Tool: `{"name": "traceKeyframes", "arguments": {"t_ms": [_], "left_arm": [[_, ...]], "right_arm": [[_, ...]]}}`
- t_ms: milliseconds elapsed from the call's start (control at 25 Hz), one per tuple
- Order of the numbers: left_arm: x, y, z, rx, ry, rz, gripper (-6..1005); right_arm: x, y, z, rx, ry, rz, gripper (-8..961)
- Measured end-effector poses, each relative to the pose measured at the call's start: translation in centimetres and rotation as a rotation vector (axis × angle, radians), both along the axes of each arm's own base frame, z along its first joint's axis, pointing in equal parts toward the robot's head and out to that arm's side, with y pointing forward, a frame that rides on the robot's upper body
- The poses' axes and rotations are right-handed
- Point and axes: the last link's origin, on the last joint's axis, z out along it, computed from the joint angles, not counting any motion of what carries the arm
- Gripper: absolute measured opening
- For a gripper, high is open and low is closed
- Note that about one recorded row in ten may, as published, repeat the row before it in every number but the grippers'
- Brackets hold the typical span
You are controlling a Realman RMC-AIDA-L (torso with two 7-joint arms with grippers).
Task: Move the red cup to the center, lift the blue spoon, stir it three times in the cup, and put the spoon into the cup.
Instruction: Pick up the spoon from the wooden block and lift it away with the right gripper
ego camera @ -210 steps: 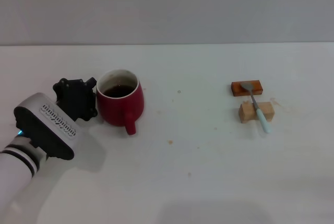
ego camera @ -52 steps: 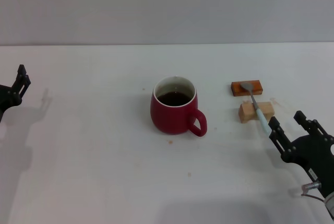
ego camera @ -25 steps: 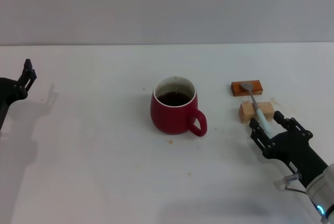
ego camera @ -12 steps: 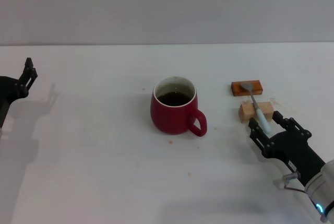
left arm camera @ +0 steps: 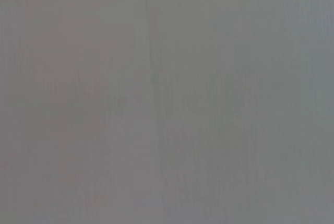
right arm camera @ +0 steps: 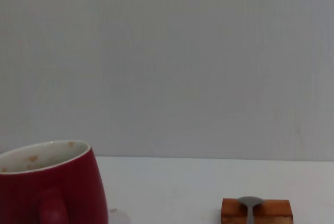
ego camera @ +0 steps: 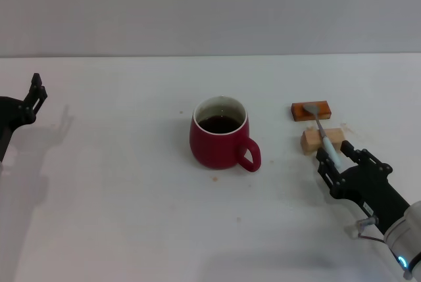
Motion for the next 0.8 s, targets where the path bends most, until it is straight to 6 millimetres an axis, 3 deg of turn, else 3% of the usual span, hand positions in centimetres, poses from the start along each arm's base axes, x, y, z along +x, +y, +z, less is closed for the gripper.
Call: {"name": "traceKeyframes", "arguments": {"t_ms": [120,800], "left_arm": [[-0.03,-0.03,-0.01,-0.001,0.001,0.001,852],[-0.10,-0.13,-0.07,-0.006,0.005,0.001,852]], "right_arm": [[-0.05,0.00,-0.08,-0.003,0.001,-0.001,496],[-0.23,-0.24,-0.46,-0.015,0.015,-0.013,480]]}}
